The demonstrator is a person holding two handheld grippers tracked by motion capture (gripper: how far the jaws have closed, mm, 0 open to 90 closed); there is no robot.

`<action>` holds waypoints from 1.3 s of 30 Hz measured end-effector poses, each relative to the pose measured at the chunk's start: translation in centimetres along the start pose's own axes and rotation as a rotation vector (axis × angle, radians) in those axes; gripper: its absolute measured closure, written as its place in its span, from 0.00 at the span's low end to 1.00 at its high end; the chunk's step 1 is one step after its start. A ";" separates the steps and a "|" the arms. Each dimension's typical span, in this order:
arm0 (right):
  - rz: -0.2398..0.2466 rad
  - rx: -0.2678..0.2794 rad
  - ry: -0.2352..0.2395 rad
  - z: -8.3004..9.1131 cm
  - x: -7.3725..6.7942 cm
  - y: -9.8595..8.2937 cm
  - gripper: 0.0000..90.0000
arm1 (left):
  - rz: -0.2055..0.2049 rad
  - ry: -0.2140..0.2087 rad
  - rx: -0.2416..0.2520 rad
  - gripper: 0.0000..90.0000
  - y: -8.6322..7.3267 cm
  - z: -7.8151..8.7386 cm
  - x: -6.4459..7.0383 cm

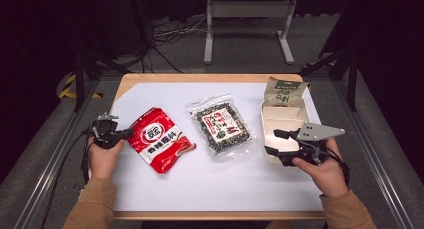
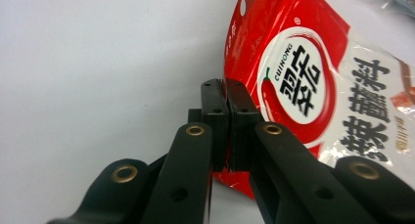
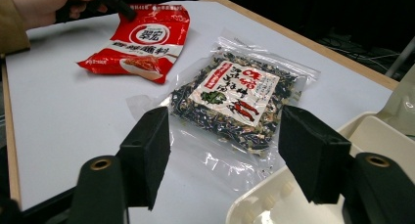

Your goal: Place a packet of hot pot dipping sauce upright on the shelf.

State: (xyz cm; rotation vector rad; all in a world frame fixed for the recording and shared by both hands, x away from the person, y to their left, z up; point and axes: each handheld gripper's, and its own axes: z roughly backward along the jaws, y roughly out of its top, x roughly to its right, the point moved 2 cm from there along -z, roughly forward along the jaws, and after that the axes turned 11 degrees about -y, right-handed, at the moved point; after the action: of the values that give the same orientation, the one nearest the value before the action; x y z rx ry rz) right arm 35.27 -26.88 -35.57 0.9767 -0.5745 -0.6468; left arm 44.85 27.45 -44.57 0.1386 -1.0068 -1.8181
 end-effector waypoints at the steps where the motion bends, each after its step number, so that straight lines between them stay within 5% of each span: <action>1: 0.007 -0.003 0.000 0.0 0.0 0.0 0.43 | -0.009 -0.010 0.010 0.99 0.1 0.4 0.2; 25: 0.114 -0.071 0.077 0.6 -0.5 0.6 0.69 | -0.170 -0.158 0.164 0.99 2.6 5.8 6.1; 34: 0.106 -0.078 0.088 0.7 -0.9 1.1 0.69 | -0.334 -0.240 0.222 1.00 3.7 8.4 10.6; 39: 0.118 -0.080 0.092 0.6 -1.1 1.7 0.69 | -0.398 -0.248 0.242 1.00 3.9 9.0 12.6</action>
State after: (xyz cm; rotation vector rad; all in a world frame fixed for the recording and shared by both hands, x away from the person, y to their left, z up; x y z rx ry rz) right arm 34.51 -25.76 -34.00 0.8858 -0.5168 -0.5130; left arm 36.95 21.85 -31.89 0.2833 -1.4565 -2.1004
